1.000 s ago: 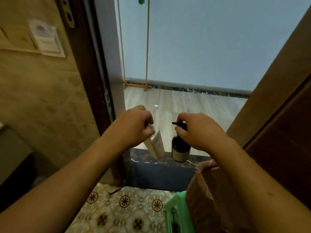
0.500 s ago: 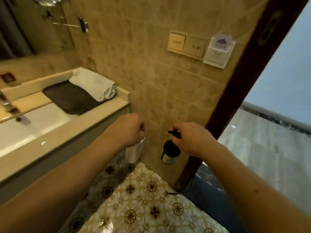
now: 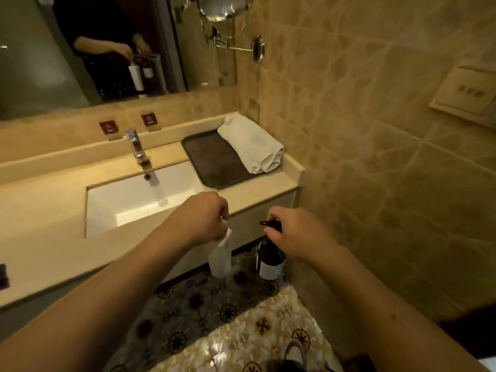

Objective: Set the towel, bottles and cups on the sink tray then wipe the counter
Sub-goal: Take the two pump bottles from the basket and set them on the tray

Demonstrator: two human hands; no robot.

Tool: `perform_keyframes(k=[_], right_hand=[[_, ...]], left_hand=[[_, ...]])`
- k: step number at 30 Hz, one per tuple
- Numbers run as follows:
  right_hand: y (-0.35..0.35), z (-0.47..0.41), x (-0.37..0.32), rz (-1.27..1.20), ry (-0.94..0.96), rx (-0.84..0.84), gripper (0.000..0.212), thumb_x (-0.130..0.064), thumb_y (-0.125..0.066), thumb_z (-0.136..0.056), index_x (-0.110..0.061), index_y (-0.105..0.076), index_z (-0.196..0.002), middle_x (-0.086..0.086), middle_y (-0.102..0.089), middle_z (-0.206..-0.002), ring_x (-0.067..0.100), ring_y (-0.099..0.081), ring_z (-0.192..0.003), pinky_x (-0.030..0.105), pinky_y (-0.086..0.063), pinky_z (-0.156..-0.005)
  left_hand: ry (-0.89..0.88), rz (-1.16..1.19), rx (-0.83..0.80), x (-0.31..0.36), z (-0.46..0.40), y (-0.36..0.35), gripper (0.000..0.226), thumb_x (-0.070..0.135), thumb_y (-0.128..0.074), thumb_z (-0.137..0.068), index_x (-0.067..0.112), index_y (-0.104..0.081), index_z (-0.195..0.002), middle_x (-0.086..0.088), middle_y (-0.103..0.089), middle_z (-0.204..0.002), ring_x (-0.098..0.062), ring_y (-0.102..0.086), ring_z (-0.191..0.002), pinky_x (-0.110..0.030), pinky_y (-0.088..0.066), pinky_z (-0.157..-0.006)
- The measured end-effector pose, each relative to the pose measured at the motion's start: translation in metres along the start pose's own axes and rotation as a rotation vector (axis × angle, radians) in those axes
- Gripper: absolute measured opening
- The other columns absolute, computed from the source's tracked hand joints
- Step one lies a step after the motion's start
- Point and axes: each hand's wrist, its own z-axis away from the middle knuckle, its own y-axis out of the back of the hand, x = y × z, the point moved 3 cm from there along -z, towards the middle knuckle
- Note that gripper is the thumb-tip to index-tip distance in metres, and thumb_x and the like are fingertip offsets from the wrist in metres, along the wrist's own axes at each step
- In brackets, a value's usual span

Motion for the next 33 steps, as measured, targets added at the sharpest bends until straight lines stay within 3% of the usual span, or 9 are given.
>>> perform_keyframes(k=[6, 9, 14, 18, 25, 30, 33], right_hand=[[0.009, -0.101, 0.029, 0.029, 0.120, -0.022, 0.011, -0.037, -0.058, -0.093, -0.026, -0.058, -0.092, -0.003, -0.065, -0.088, 0.017, -0.058, -0.079, 0.028, -0.038, -0.054], [0.022, -0.152, 0.045, 0.042, 0.193, 0.000, 0.012, -0.039, -0.061, -0.091, -0.027, -0.059, -0.092, -0.002, -0.067, -0.089, 0.020, -0.060, -0.081, 0.032, -0.044, -0.060], [0.033, -0.230, 0.055, 0.026, 0.267, 0.007, 0.013, -0.039, -0.066, -0.089, -0.031, -0.056, -0.089, -0.006, -0.063, -0.082, 0.015, -0.059, -0.074, 0.032, -0.053, -0.063], [0.029, -0.283, 0.055, 0.017, 0.293, -0.014, 0.017, -0.038, -0.069, -0.089, -0.036, -0.052, -0.088, -0.009, -0.057, -0.079, 0.012, -0.057, -0.070, 0.027, -0.049, -0.060], [0.020, -0.371, 0.042, -0.026, 0.282, -0.075, 0.013, -0.035, -0.068, -0.091, -0.036, -0.056, -0.094, -0.010, -0.059, -0.083, 0.005, -0.054, -0.067, 0.018, -0.043, -0.058], [0.009, -0.431, 0.031, -0.050, 0.215, -0.125, 0.012, -0.032, -0.067, -0.094, -0.034, -0.055, -0.096, -0.008, -0.060, -0.088, 0.002, -0.052, -0.069, 0.016, -0.037, -0.057], [0.003, -0.470, 0.021, -0.035, 0.162, -0.145, 0.011, -0.031, -0.065, -0.095, -0.032, -0.055, -0.099, -0.005, -0.063, -0.095, 0.009, -0.057, -0.076, 0.019, -0.044, -0.065]], left_hand=[[0.160, -0.018, 0.004, -0.017, -0.070, 0.003, 0.019, 0.027, -0.079, -0.077, 0.026, -0.070, -0.094, 0.012, -0.055, -0.082, -0.007, -0.054, -0.070, -0.020, -0.047, -0.058], [0.226, -0.024, 0.004, -0.020, -0.107, 0.011, 0.017, 0.026, -0.077, -0.081, 0.024, -0.071, -0.097, 0.008, -0.059, -0.090, -0.009, -0.057, -0.075, -0.018, -0.046, -0.060], [0.321, 0.028, 0.073, -0.027, -0.157, 0.032, 0.016, 0.024, -0.077, -0.083, 0.019, -0.073, -0.098, 0.000, -0.066, -0.096, -0.015, -0.062, -0.081, -0.026, -0.056, -0.070], [0.355, 0.060, 0.111, -0.043, -0.195, 0.040, 0.017, 0.023, -0.076, -0.084, 0.017, -0.072, -0.099, 0.000, -0.065, -0.097, -0.015, -0.060, -0.082, -0.022, -0.048, -0.064], [0.371, 0.129, 0.140, -0.106, -0.271, 0.049, 0.009, 0.018, -0.075, -0.083, 0.020, -0.068, -0.088, 0.002, -0.062, -0.087, -0.010, -0.054, -0.071, -0.019, -0.035, -0.053], [0.357, 0.192, 0.153, -0.168, -0.337, 0.045, 0.014, 0.015, -0.076, -0.084, 0.021, -0.070, -0.095, 0.004, -0.063, -0.088, -0.010, -0.058, -0.077, -0.023, -0.049, -0.067], [0.349, 0.215, 0.152, -0.209, -0.381, 0.044, 0.014, 0.016, -0.076, -0.083, 0.023, -0.069, -0.094, 0.006, -0.063, -0.084, -0.009, -0.059, -0.075, -0.022, -0.049, -0.064]])
